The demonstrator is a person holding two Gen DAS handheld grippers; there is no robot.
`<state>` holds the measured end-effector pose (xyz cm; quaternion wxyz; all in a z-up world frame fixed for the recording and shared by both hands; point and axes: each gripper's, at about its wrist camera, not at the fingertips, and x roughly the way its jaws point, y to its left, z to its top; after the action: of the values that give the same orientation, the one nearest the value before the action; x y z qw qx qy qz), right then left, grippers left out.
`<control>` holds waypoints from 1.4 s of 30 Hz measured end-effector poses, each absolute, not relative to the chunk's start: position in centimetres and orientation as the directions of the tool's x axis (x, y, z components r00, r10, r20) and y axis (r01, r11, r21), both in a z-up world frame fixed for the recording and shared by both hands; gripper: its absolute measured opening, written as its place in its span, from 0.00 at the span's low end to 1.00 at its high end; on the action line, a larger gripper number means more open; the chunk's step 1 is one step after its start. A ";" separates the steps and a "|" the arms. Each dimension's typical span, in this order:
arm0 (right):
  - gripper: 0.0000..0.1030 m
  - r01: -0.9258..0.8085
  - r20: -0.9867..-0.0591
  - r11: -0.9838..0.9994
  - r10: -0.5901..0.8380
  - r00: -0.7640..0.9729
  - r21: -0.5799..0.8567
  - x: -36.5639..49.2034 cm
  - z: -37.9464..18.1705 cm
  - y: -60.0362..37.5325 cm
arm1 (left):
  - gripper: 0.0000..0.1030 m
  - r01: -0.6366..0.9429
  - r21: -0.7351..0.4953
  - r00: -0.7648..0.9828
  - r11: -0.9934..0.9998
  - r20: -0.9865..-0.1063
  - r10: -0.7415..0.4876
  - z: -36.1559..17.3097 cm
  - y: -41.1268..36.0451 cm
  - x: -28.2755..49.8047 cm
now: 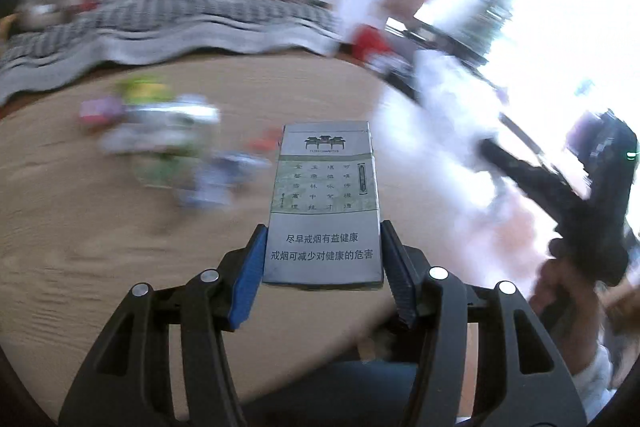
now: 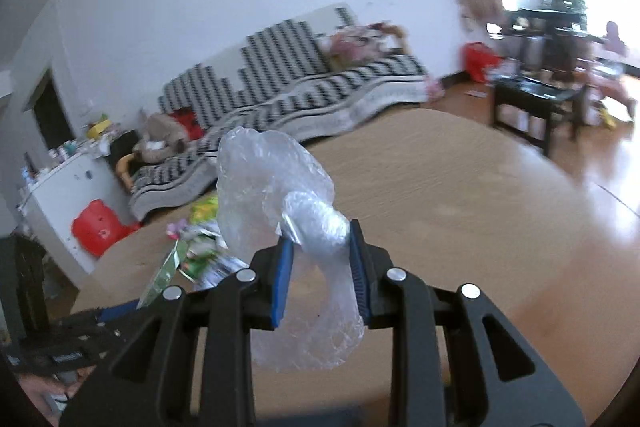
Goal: Collect trash
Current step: 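Carry the pack and bag to the black bin and open both tools to drop them, then move both open tools back over the table toward the remaining trash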
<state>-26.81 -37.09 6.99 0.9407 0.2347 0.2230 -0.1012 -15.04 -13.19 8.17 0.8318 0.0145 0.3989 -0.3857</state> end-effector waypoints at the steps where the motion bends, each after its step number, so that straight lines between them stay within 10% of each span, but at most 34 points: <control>1: 0.27 0.319 -0.485 0.863 -0.100 0.869 0.392 -28.3 6.6 -37.9 | 0.53 0.679 -0.273 0.360 0.681 -0.685 -0.633 8.1 -14.7 -16.0; 11: 0.27 0.564 -0.764 0.700 -0.042 0.644 0.437 -36.8 -10.5 -43.6 | 0.53 0.866 -0.115 0.084 0.488 -0.927 -0.367 -5.8 -31.1 -25.4; 20: 0.27 0.627 -0.814 0.605 0.060 0.578 0.490 -38.7 -17.3 -45.1 | 0.53 0.876 -0.106 0.010 0.470 -0.971 -0.238 -12.2 -33.9 -25.5; 22: 0.43 0.623 -0.795 0.573 0.087 0.600 0.533 -39.2 -17.4 -45.5 | 0.61 0.881 -0.074 0.040 0.467 -0.972 -0.230 -12.0 -34.3 -25.8; 24: 0.90 0.615 -0.774 0.557 0.084 0.627 0.559 -39.9 -16.9 -45.7 | 0.90 0.878 -0.054 0.074 0.475 -0.966 -0.247 -11.2 -34.3 -25.6; 35: 0.94 0.514 -0.656 0.753 -0.148 0.740 0.410 -37.9 -4.8 -43.9 | 0.94 0.767 -0.001 0.395 0.642 -0.787 -0.473 4.2 -24.9 -22.5; 42: 0.94 0.360 -0.611 0.886 -0.117 0.783 0.291 -25.9 1.8 -38.7 | 0.94 0.494 0.097 0.615 0.864 -0.741 -0.268 6.8 -13.5 -12.8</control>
<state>-25.89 -38.70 1.81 0.9227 0.2002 0.3032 -0.1294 -12.80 -13.45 6.84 0.8865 0.1474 0.3823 -0.2148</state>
